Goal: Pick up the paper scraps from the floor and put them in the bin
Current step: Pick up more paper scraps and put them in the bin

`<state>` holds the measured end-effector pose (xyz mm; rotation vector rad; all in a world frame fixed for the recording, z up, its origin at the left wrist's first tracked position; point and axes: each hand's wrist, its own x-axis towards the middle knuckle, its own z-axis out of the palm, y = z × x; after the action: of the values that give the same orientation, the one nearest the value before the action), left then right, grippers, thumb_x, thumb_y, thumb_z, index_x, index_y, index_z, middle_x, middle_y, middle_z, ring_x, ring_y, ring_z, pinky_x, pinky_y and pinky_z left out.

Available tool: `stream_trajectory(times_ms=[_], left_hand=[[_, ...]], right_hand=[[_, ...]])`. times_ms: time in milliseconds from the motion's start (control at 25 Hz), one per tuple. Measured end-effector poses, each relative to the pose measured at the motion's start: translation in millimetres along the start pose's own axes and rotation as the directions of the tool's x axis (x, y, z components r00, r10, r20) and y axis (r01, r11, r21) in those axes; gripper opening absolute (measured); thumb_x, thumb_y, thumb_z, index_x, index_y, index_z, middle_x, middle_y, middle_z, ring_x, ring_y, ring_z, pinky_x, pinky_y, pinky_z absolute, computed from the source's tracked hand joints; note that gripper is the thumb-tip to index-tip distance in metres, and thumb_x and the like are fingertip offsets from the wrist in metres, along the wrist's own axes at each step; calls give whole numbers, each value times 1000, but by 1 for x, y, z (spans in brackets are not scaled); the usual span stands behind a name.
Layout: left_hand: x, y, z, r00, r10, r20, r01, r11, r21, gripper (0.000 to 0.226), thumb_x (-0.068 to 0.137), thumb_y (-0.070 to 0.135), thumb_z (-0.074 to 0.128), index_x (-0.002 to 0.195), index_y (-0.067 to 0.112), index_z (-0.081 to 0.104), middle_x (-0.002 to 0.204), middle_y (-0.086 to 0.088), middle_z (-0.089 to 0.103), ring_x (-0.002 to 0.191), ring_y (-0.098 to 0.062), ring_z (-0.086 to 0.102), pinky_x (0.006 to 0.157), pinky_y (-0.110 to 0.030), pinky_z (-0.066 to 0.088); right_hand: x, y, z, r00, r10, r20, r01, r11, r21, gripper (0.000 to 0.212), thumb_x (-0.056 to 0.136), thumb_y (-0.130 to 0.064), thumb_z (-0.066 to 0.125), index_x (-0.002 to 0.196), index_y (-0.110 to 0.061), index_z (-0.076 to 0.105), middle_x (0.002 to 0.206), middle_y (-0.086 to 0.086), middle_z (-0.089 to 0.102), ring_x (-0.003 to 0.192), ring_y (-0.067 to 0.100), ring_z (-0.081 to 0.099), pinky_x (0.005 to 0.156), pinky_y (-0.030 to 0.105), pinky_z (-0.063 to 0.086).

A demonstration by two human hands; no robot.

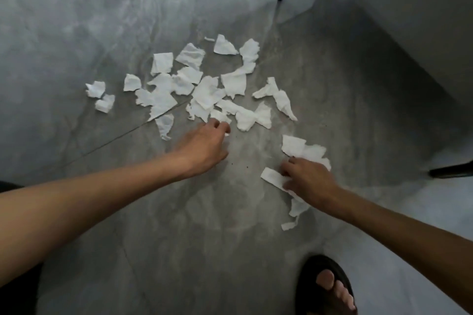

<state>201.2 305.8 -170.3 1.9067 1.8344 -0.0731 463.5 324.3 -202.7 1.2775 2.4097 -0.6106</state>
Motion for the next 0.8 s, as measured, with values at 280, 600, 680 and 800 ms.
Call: stream_trajectory(times_ms=[280, 600, 680, 800], left_hand=[[52, -13, 30, 983, -73, -169, 73, 997, -5, 32, 88, 24, 57, 118, 14, 53, 122, -14, 53, 106, -35, 54, 80, -43, 47], [29, -16, 22, 941, 131, -313, -143, 990, -14, 11, 80, 12, 69, 86, 15, 61, 97, -6, 63, 88, -26, 60, 66, -36, 47], [33, -12, 17, 940, 168, -295, -169, 985, 23, 11, 79, 15, 72, 87, 13, 64, 117, -10, 60, 107, -29, 57, 81, -39, 49], [57, 2, 12, 978, 115, -177, -111, 993, 36, 13, 84, 18, 67, 94, 11, 64, 145, -16, 42, 134, -34, 37, 106, -43, 36]], right_hand=[[18, 45, -27, 900, 356, -254, -173, 824, 540, 25, 78, -22, 71, 100, -30, 61, 80, -12, 58, 67, 1, 55, 59, 12, 38], [15, 60, 1, 886, 419, -199, -303, 848, 435, 10, 81, -24, 66, 85, -16, 60, 86, 6, 65, 73, 22, 55, 64, 30, 39], [16, 60, -3, 890, 394, -229, -268, 859, 435, 11, 82, -24, 66, 84, -14, 60, 85, 6, 61, 75, 24, 55, 65, 30, 37], [15, 58, -6, 882, 384, -273, -253, 875, 412, 13, 85, -24, 64, 91, -13, 60, 89, 1, 50, 74, 16, 45, 66, 27, 32]])
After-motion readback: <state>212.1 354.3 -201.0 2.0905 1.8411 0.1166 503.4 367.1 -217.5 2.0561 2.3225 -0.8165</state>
